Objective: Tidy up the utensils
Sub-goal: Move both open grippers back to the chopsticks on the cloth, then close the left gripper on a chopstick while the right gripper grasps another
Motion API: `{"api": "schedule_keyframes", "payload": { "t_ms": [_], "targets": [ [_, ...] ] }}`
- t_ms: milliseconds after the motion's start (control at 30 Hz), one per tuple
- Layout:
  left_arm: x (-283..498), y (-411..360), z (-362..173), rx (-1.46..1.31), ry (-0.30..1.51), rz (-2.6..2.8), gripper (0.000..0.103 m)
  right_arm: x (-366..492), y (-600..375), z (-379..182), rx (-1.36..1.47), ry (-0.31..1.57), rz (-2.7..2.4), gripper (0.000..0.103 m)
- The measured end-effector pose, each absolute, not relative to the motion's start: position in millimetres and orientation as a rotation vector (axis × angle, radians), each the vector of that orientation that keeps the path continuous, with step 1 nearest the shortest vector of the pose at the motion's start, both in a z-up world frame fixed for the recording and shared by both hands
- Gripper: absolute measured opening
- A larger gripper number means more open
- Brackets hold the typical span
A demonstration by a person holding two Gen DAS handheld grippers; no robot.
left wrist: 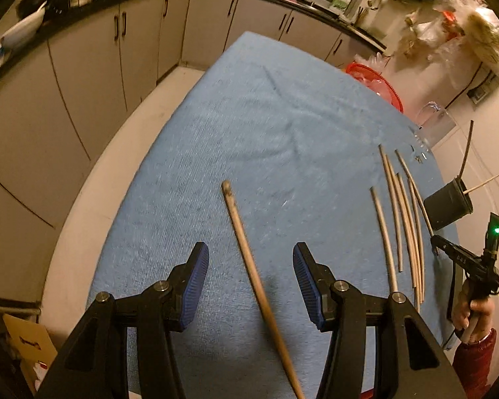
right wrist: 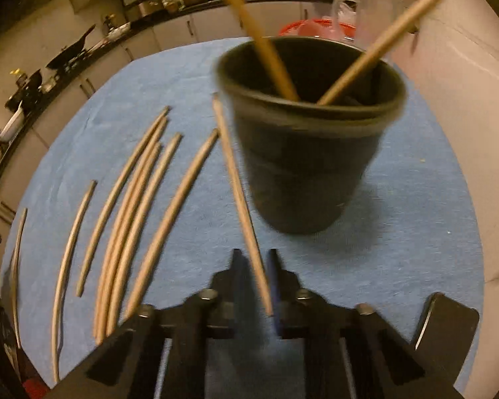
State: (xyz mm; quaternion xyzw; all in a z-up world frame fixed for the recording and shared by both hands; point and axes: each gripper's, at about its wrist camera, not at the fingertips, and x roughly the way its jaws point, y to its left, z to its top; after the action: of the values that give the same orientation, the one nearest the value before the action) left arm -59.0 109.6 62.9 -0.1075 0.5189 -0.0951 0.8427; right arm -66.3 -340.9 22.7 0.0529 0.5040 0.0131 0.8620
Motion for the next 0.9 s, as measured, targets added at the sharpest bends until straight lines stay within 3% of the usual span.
{"api": "schedule_keyframes", "payload": {
  "t_ms": [333, 667, 733, 867, 900],
  "targets": [
    [-54.5, 100.6, 48.3, -0.232, 1.136, -0.241, 0.054, -164.9, -286.8, 27.4, 0.004, 1.230, 0.275, 0.008],
    [-40.6, 89.0, 36.8, -0.233, 1.160, -0.205, 0.053, -170.4, -316.4, 66.3, 0.097, 1.058, 0.226, 0.011],
    [-31.9, 82.2, 36.0, -0.210, 1.156, -0.188, 0.047, -169.6, -308.3, 71.4, 0.105, 1.041, 0.246, 0.012],
    [-12.3, 68.1, 33.6, -0.135, 1.154, -0.134, 0.045, -158.3, -294.1, 75.1, 0.109, 1.028, 0.258, 0.011],
    [-7.9, 61.6, 33.0, -0.093, 1.149, -0.109, 0.037, -153.8, -293.6, 75.6, 0.119, 1.027, 0.257, 0.011]
  ]
}}
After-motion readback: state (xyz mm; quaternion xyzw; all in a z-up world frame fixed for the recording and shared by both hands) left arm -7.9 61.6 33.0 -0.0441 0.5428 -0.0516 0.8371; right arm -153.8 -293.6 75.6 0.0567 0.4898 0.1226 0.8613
